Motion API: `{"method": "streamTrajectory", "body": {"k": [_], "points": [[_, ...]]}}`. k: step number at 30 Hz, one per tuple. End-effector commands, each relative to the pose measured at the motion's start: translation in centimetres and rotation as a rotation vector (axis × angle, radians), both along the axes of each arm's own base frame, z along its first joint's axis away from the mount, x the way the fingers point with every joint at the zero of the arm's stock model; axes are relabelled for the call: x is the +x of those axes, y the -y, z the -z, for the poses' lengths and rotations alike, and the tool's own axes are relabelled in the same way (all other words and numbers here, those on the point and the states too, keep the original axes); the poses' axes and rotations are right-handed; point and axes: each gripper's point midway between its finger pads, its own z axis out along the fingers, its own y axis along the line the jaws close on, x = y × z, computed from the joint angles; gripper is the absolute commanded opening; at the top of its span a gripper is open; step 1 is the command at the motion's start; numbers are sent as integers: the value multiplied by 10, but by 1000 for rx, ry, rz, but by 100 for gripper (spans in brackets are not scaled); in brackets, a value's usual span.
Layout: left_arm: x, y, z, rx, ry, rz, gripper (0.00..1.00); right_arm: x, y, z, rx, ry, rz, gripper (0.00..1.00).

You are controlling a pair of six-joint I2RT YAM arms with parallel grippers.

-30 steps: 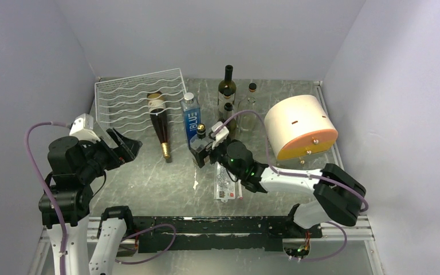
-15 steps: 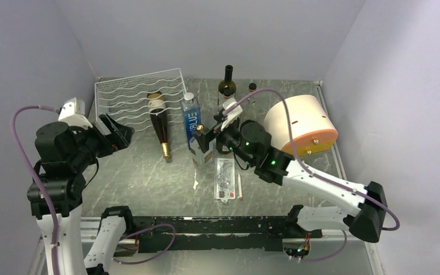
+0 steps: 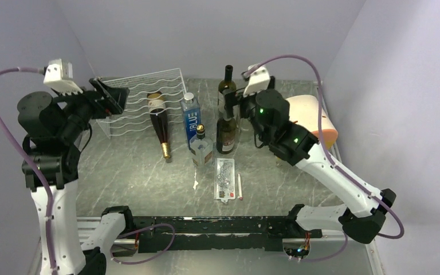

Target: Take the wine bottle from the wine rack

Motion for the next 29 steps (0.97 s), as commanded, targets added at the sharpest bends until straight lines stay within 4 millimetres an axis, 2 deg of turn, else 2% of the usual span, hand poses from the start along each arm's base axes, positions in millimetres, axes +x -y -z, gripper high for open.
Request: {"method": "streamTrajectory", "body": {"k": [1, 4, 7, 8, 10, 11, 14, 17, 22, 25, 29], "points": [[10, 6, -73, 101, 278, 56, 100, 25, 85, -10, 47, -29, 300, 100], [16, 4, -94, 137, 342, 48, 99, 23, 142, -23, 123, -4, 459, 100], [15, 5, -107, 199, 385, 64, 100, 6, 189, -33, 186, 20, 579, 100], [15, 4, -109, 217, 386, 60, 100, 0, 202, -36, 196, 26, 614, 100], [13, 1, -110, 240, 380, 17, 99, -16, 215, -47, 220, 40, 637, 100], [10, 7, -110, 252, 386, 26, 99, -26, 220, -54, 240, 52, 632, 100], [-1, 9, -111, 268, 407, 3, 99, -45, 218, -65, 270, 63, 552, 100], [-9, -2, -110, 257, 408, -60, 99, -57, 211, -67, 268, 83, 459, 100], [-19, -7, -105, 249, 416, -90, 99, -61, 210, -71, 293, 98, 440, 100], [-17, -6, -101, 246, 407, -80, 99, -64, 214, -83, 323, 129, 453, 100], [-12, -3, -97, 231, 384, -69, 99, -60, 218, -79, 321, 108, 496, 100]]}}
